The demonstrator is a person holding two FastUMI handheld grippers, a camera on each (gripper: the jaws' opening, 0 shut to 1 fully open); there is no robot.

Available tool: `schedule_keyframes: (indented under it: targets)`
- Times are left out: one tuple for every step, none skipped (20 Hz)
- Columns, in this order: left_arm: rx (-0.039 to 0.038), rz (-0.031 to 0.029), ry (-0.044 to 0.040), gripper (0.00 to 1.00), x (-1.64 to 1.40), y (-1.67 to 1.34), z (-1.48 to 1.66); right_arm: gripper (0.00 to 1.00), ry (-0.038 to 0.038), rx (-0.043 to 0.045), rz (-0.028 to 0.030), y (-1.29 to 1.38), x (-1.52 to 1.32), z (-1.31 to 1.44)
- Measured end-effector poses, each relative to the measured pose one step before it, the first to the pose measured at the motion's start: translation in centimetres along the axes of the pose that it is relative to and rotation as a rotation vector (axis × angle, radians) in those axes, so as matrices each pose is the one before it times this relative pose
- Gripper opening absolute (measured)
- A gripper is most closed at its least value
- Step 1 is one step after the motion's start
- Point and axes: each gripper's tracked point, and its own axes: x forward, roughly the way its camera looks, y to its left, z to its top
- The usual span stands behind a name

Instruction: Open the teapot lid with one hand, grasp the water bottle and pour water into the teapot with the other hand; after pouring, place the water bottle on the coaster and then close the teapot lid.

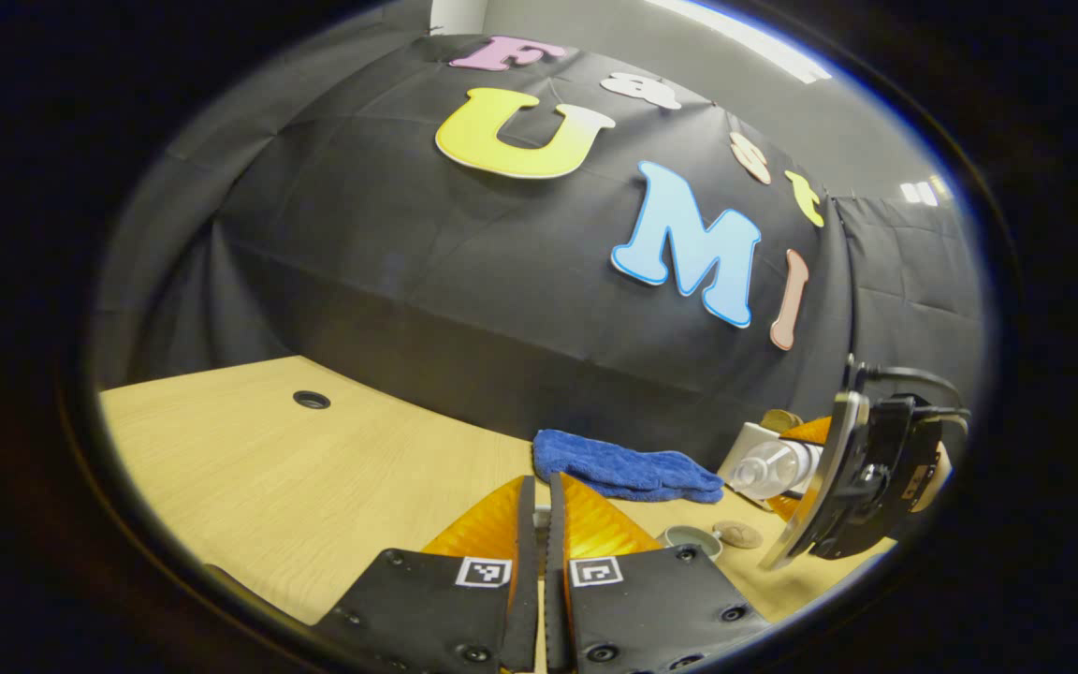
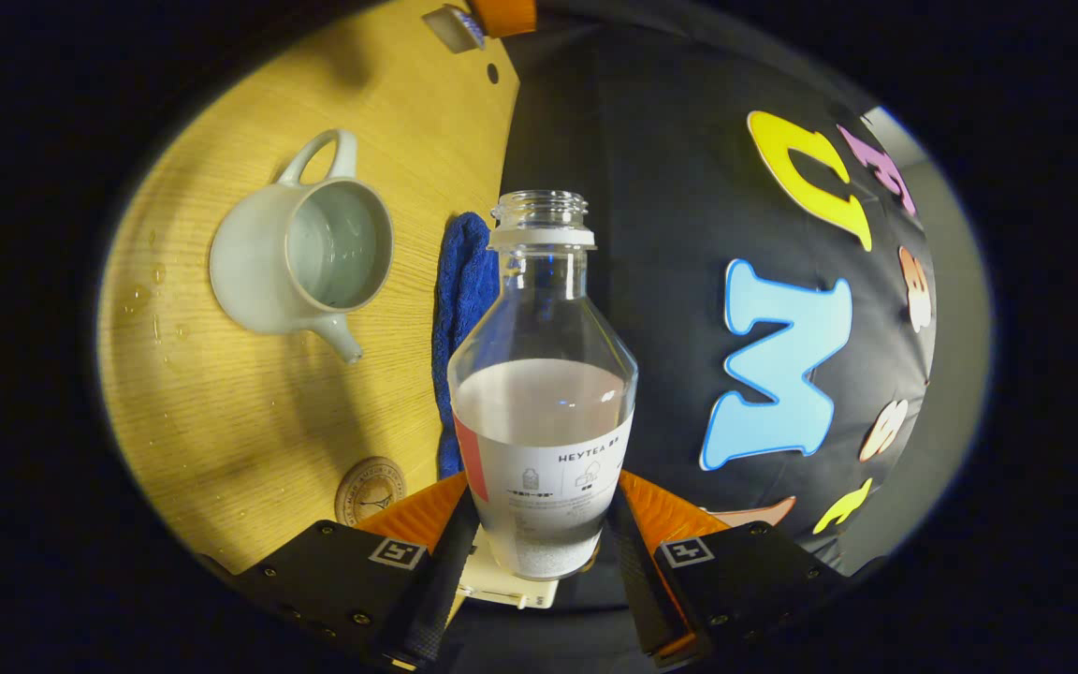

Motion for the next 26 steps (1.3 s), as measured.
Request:
schedule_keyframes:
  targets:
    - [-0.00062,0.00142,-0.00161,0.10,0.047,0.028,0.096,0.76,-0.00362,0.07823,0.03729,0.493,0.220,-0.253]
    - [-0.00024,0.00150,-0.00020,0.10,-0.037,-0.016,-0.084,0.76,-0.00071,0.07737,0.03182,0.552,-0.058,-0.439]
    - [-0.00215,-0.00004,-0.00006,0.09,0.048,-0.003,-0.021,0.76,-0.00292,0.07162,0.03017,0.289,0.084,-0.397]
    - [-0.00244,-0.00338,0.00133,0.10,-0.114,-0.073,0.036,0.76,-0.00100,0.07075,0.02536,0.361,0.198,-0.404]
    - [-0.00143,-0.00204,0.00192,0.10,0.070,-0.066,-0.077,0.76,-0.00298,0.07199,0.02178,0.040,0.167,-0.351]
    - [-0.00056,-0.00350,0.00270,0.10,0.038,-0.144,-0.202,0.76,-0.00519,0.07432,0.01933,-0.156,0.141,-0.234]
    - [-0.00009,-0.00181,0.00110,0.10,0.008,-0.058,0.014,0.76,-0.00304,0.07510,0.01163,-0.132,0.099,-0.423]
    - [-0.00024,-0.00278,-0.00049,0.10,-0.058,-0.072,0.017,0.76,-0.00527,0.06577,0.01047,-0.182,0.266,-0.401]
    - [-0.00037,0.00019,-0.00088,0.10,-0.054,-0.014,0.108,0.76,-0.00028,0.05734,0.00991,-0.233,0.188,-0.439]
    - [-0.00112,-0.00138,-0.00116,0.10,-0.027,0.021,0.037,0.76,0.00372,0.05056,-0.00011,-0.374,0.295,-0.681]
    - [-0.00101,-0.00041,-0.00097,0.10,0.001,0.002,0.003,0.76,0.00368,0.05082,0.00079,-0.302,0.230,-0.502]
    - [0.00038,-0.00044,0.00017,0.10,0.119,-0.021,-0.080,0.76,-0.00077,0.05599,0.00478,-0.242,0.308,-0.450]
    - [0.00015,-0.00104,0.00057,0.10,0.022,-0.067,0.051,0.76,-0.00785,0.06347,0.00614,-0.240,0.337,-0.323]
    - [-0.00041,-0.00176,0.00033,0.10,-0.045,-0.142,-0.100,0.76,-0.00796,0.06829,0.00620,-0.432,0.402,-0.291]
    - [-0.00053,-0.00215,-0.00077,0.10,0.006,-0.097,0.018,0.76,-0.01067,0.06191,0.00670,-0.116,0.294,-0.088]
    - [0.00080,-0.00149,0.00193,0.10,-0.038,-0.096,-0.061,0.76,-0.00802,0.05208,0.00771,-0.182,0.359,-0.130]
    - [0.00094,-0.00185,0.00335,0.10,-0.033,-0.059,-0.068,0.76,-0.00219,0.03803,0.00819,-0.066,0.290,-0.272]
    - [0.00034,-0.00212,0.00492,0.10,0.186,-0.113,-0.253,0.76,-0.00908,0.03164,0.00325,-0.119,0.370,-0.037]
    - [0.00112,-0.00198,0.00471,0.10,0.012,-0.122,-0.102,0.76,-0.01229,0.03125,0.00935,0.013,0.335,0.115]
    - [0.00245,-0.00090,0.00373,0.10,0.044,-0.073,-0.238,0.76,-0.00551,0.03349,0.00458,-0.089,0.170,-0.202]
    - [0.00263,0.00057,0.00132,0.10,-0.090,0.061,0.069,0.76,0.00379,0.03590,0.01037,0.034,0.176,-0.138]
    - [0.00050,-0.00056,-0.00076,0.09,0.018,0.052,0.068,0.76,0.00591,0.03068,0.00814,0.069,0.302,-0.270]
    - [-0.00073,0.00085,-0.00371,0.09,-0.044,0.018,0.171,0.76,0.00303,0.01895,-0.00065,-0.192,0.161,-0.138]
    - [-0.00058,0.00044,-0.00527,0.10,-0.058,0.031,0.166,0.76,0.00040,0.01414,-0.00482,-0.099,0.170,-0.135]
    - [0.00196,0.00233,-0.00431,0.10,-0.090,0.092,0.242,0.76,0.00350,0.01871,0.00429,0.114,0.118,-0.186]
    - [0.00327,0.00361,-0.00323,0.10,-0.014,0.143,0.057,0.76,0.00067,0.02839,0.01371,0.024,0.180,-0.232]
